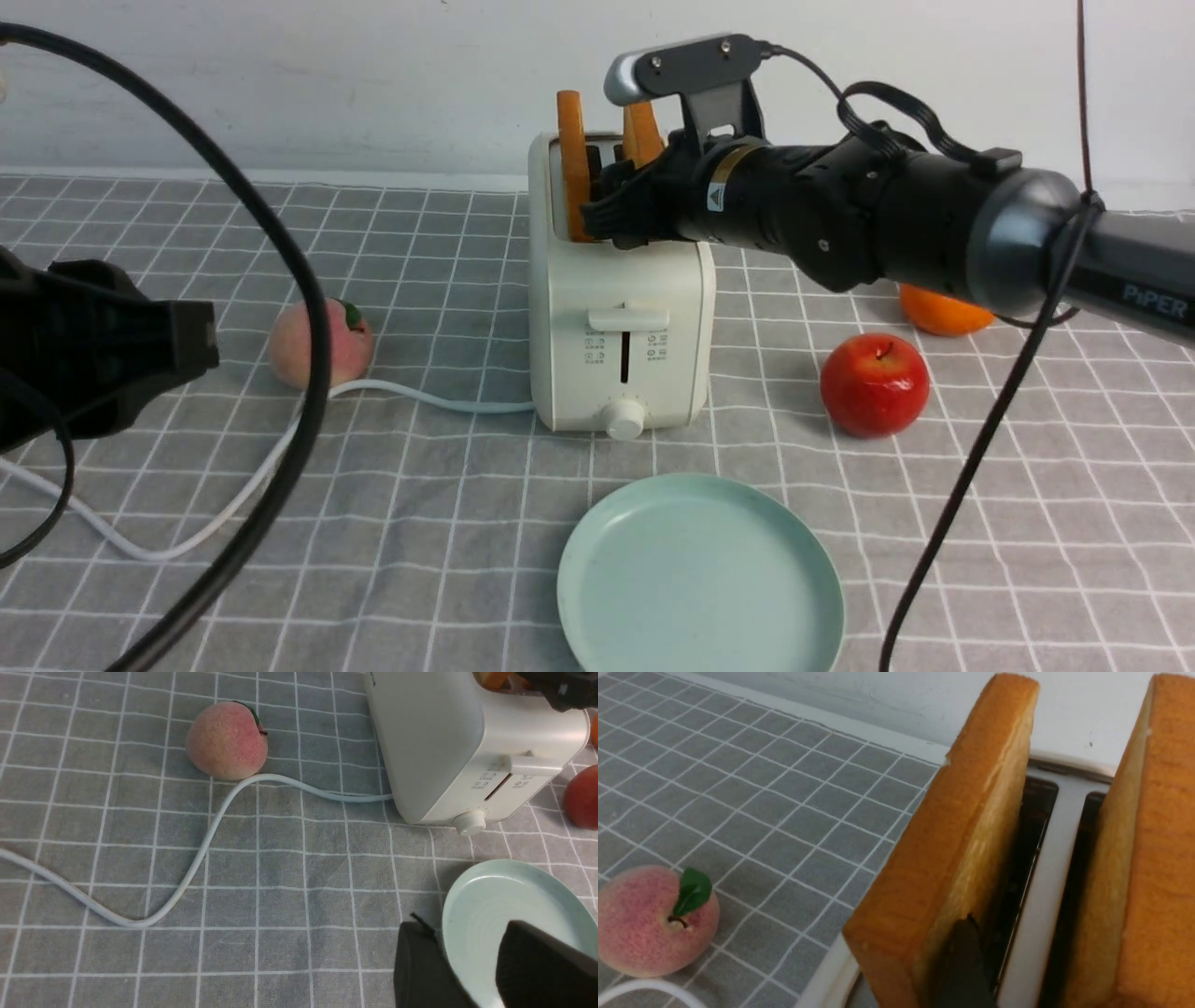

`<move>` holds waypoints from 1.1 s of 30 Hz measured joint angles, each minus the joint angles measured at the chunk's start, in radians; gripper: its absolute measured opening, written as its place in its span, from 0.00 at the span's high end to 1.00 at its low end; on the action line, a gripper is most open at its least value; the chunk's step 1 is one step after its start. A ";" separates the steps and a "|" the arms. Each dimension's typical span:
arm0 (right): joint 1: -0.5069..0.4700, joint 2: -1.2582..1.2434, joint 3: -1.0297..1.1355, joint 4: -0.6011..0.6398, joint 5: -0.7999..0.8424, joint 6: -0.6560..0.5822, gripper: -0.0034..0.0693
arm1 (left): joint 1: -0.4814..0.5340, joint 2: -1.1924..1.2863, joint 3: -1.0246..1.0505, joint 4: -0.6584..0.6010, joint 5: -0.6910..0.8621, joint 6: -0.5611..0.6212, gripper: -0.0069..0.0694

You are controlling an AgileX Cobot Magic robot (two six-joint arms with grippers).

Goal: Take toasted bread from bread machine on grey coffee table place on plate.
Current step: 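Grasp the toast slice in the toaster and pull it up out of the slot with the right gripper, then place the held slice of bread on top of the slice on the plate with the right gripper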

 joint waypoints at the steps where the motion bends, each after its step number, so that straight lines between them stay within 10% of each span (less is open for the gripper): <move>1: 0.000 0.000 0.000 0.000 0.000 0.000 0.25 | 0.000 0.000 0.000 0.000 0.002 0.000 0.60; 6: -0.001 -0.006 0.000 -0.011 -0.002 -0.001 0.34 | 0.000 0.000 0.000 0.000 0.007 0.000 0.60; 14: -0.032 -0.077 0.000 -0.044 -0.035 -0.001 0.81 | 0.000 0.000 0.000 0.000 0.014 -0.001 0.60; 26: -0.039 -0.421 0.000 -0.117 -0.050 -0.005 0.80 | 0.000 0.000 0.000 -0.004 0.015 -0.001 0.60; 33: -0.039 -0.567 -0.008 -0.241 0.521 -0.019 0.80 | 0.000 0.000 0.000 -0.007 0.015 -0.002 0.60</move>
